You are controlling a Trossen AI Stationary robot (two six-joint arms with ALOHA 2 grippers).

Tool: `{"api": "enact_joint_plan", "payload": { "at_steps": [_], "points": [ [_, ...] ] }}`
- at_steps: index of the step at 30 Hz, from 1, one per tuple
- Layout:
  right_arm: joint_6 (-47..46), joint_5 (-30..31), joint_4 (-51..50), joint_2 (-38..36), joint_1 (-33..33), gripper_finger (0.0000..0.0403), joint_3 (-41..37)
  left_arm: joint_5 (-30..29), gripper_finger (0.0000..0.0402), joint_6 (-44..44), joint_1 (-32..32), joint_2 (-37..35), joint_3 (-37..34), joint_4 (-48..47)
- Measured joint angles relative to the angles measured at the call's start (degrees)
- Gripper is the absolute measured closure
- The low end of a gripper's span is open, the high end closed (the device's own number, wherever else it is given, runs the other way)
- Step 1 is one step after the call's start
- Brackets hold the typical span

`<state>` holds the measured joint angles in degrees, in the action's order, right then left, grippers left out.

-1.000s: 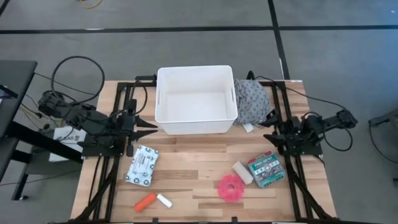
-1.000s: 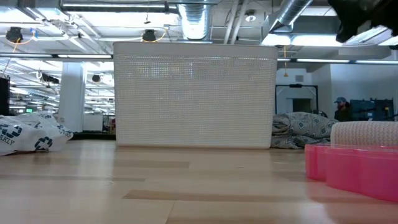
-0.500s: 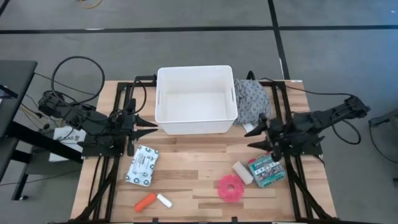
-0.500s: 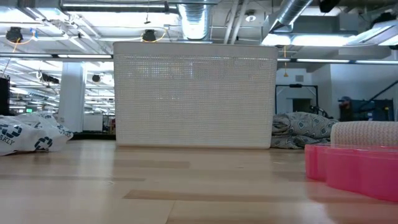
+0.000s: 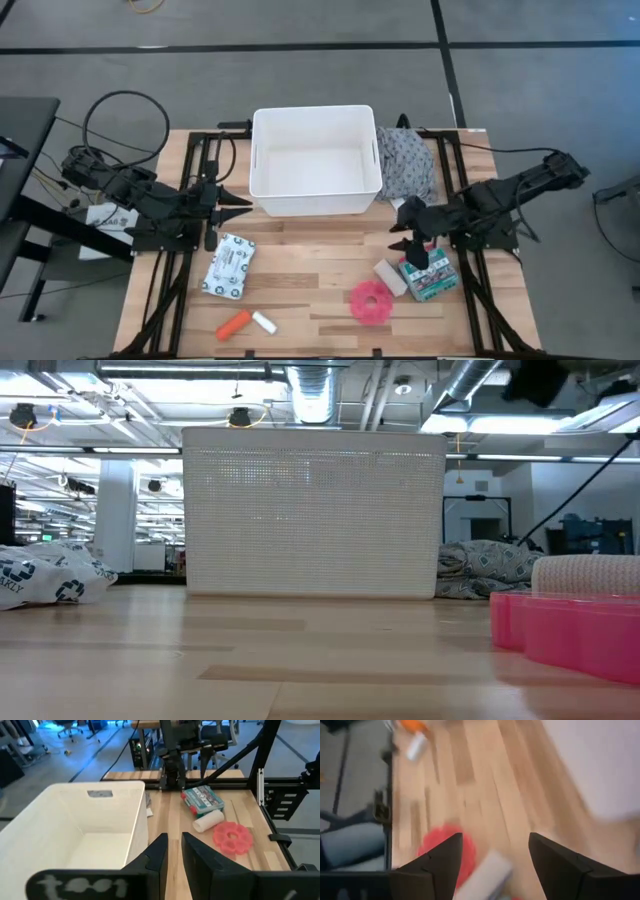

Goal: Pick & place medical supplies in basket/bin
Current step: Put the brown bandage into the white bin

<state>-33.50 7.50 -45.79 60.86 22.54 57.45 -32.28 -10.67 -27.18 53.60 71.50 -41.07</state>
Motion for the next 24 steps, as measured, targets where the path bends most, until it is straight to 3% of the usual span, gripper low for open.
{"api": "enact_joint_plan", "payload": {
  "at_steps": [4, 10, 17, 24],
  "points": [
    [-6.69, -4.43, -4.84, 4.48, 1.33, 0.0179, 0.35, -0.03, 0.0356, -0.81, -0.01, 0.0, 0.01, -0.62],
    [-14.62, -4.69, -5.25, 13.07, 2.16, 0.0177, 0.38, -0.04, 0.0356, -1.45, 0.0, 0.05, 0.0, -0.53],
    [-19.07, -5.94, -6.87, 24.84, 0.91, 0.0177, 0.35, -0.03, 0.0356, -2.63, -0.02, 0.72, -0.02, -0.58],
    [-18.53, -10.72, -4.39, 30.11, 0.94, 0.0177, 0.38, 0.08, 0.0356, -2.61, -0.02, 1.98, -0.04, -0.76]
  ]
}}
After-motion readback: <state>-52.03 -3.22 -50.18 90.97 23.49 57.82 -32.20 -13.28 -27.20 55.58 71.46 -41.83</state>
